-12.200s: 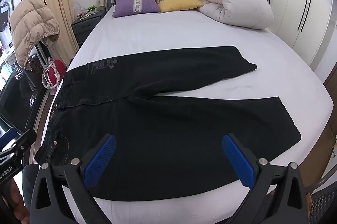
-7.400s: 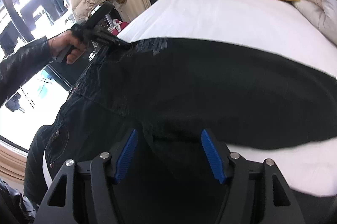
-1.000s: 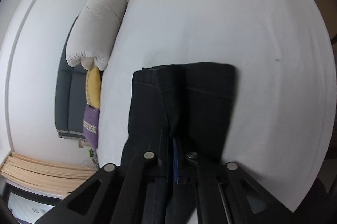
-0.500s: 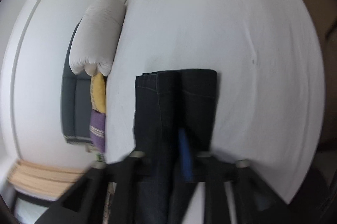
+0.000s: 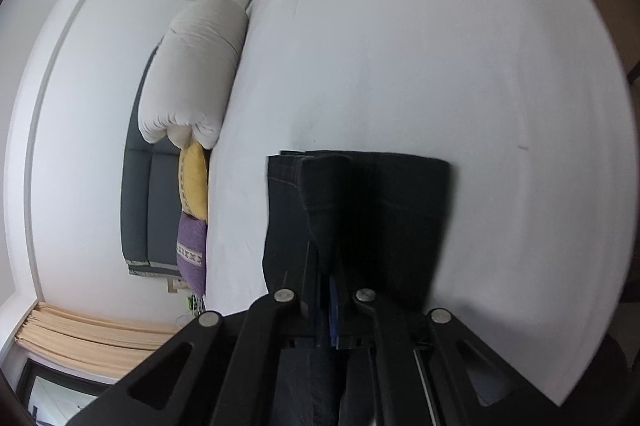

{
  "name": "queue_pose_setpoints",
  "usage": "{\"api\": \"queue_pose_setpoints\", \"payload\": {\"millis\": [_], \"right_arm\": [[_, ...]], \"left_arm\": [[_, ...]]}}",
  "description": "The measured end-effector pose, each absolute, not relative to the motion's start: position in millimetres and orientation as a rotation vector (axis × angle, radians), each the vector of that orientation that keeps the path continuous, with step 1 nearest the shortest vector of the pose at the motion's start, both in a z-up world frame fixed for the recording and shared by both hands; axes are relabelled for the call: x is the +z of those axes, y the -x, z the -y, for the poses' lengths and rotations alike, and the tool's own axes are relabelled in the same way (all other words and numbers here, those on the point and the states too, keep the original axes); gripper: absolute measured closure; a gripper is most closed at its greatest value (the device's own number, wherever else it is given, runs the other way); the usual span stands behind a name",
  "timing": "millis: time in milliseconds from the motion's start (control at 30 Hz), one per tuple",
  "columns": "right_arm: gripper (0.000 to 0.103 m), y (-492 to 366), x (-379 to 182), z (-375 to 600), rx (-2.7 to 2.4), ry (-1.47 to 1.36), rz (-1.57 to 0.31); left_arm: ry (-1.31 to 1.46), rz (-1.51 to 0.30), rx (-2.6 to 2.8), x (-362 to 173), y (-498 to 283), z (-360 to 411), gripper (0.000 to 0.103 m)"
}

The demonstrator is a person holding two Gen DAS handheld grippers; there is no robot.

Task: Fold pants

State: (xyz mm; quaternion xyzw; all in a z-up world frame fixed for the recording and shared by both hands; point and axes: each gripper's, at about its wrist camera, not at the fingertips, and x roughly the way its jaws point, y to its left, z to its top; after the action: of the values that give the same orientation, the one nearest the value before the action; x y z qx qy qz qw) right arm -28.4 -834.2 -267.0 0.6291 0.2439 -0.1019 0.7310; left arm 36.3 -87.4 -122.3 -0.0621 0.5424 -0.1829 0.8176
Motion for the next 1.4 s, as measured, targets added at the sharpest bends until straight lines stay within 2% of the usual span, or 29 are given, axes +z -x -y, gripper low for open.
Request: {"api": "queue_pose_setpoints", "payload": {"millis": [467,633,667,733,800,833,1033,1167,1400], "right_arm": [[0.099,52.8,-279.5,853.3,-0.314,-1.443,-0.532],[0.102,48.6,-296.3,860.7,-0.272,-1.478,-0.556],[0.099,54.5,-290.1,862.4,-0.269,-1.476,-0.525],[0.083,64.6,-278.3,863.5,-0.288,-1.47,-0.504],[0.041,85.1,-252.4,862.9,-0.388,-1.402,-0.459],[0.04,94.5,-237.9,858.8,-0.398,-1.371,-0.439],[0.047,90.9,-194.4,773.2,0.012,-1.242,-0.603],[0.052,78.2,-210.4,708.1,0.178,-1.297,-0.724],[0.057,55.5,-234.3,663.8,0.205,-1.319,-0.859]], "left_arm": [[0.129,-1.174,-0.418,-118.9,-38.0,75.2,0.055],[0.132,-1.174,-0.427,-117.5,-33.1,64.5,0.055],[0.134,-1.171,-0.428,-117.0,-30.9,62.2,0.055],[0.153,-1.163,-0.437,-117.2,-27.9,57.1,0.055],[0.169,-1.152,-0.444,-117.8,-25.5,53.7,0.055],[0.173,-1.148,-0.445,-118.0,-24.2,53.3,0.055],[0.201,-1.122,-0.449,-119.8,-17.9,48.3,0.055],[0.21,-1.113,-0.45,-119.4,-14.8,46.3,0.055],[0.234,-1.104,-0.455,-118.2,-12.1,42.4,0.055]]}}
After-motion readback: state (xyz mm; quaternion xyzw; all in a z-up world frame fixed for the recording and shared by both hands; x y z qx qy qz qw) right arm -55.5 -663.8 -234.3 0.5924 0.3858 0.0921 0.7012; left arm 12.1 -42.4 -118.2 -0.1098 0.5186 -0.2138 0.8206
